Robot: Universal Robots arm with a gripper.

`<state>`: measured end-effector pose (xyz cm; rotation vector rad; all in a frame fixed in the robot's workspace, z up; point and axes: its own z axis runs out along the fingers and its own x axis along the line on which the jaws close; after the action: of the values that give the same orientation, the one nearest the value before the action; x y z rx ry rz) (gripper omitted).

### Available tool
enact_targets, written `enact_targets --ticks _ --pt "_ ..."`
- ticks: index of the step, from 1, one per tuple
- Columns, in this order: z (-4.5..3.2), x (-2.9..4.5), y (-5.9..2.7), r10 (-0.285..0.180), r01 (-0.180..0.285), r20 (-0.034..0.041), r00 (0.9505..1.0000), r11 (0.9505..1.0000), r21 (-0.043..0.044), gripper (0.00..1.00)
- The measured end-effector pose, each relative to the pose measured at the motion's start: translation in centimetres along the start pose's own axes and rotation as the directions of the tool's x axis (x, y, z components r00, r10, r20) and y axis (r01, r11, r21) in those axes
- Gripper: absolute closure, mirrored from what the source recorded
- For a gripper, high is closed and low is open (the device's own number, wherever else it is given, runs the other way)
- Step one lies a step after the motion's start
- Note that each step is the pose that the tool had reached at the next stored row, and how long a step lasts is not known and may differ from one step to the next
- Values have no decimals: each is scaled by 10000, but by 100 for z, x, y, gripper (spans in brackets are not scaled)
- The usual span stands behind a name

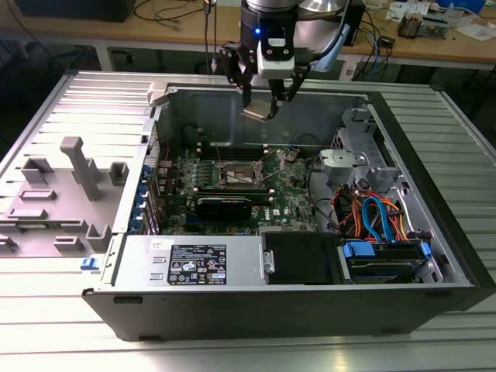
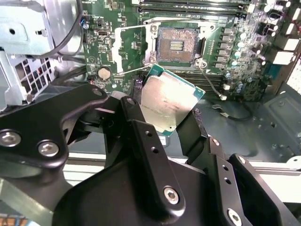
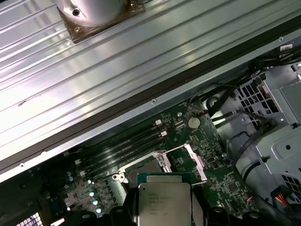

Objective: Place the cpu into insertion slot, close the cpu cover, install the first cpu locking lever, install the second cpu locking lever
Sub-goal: 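Place the cpu into insertion slot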

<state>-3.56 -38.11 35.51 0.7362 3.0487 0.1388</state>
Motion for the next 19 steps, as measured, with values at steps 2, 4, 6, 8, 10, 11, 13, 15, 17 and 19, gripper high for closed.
enact_targets --ticks 2,4,6,8,10,11,13,15,17,19 --pt "1 0 0 189 -189 17 9998 9998 -3 45" --pt "3 0 -1 396 -396 34 9992 9992 -7 45" --pt "3 0 -1 459 -459 40 9989 9989 -9 45" --pt "3 0 -1 494 -494 43 9988 9988 -10 45" --pt "3 0 -1 532 -532 46 9986 9986 -11 45" --pt "3 0 -1 536 -536 47 9986 9986 -11 45" --pt "3 0 -1 547 -547 47 9985 9985 -11 45" --pt "3 0 -1 556 -556 48 9984 9985 -11 45" --pt "3 0 -1 574 -574 50 9983 9984 -12 45" --pt "4 -1 -2 585 -585 50 9983 9983 -14 45"
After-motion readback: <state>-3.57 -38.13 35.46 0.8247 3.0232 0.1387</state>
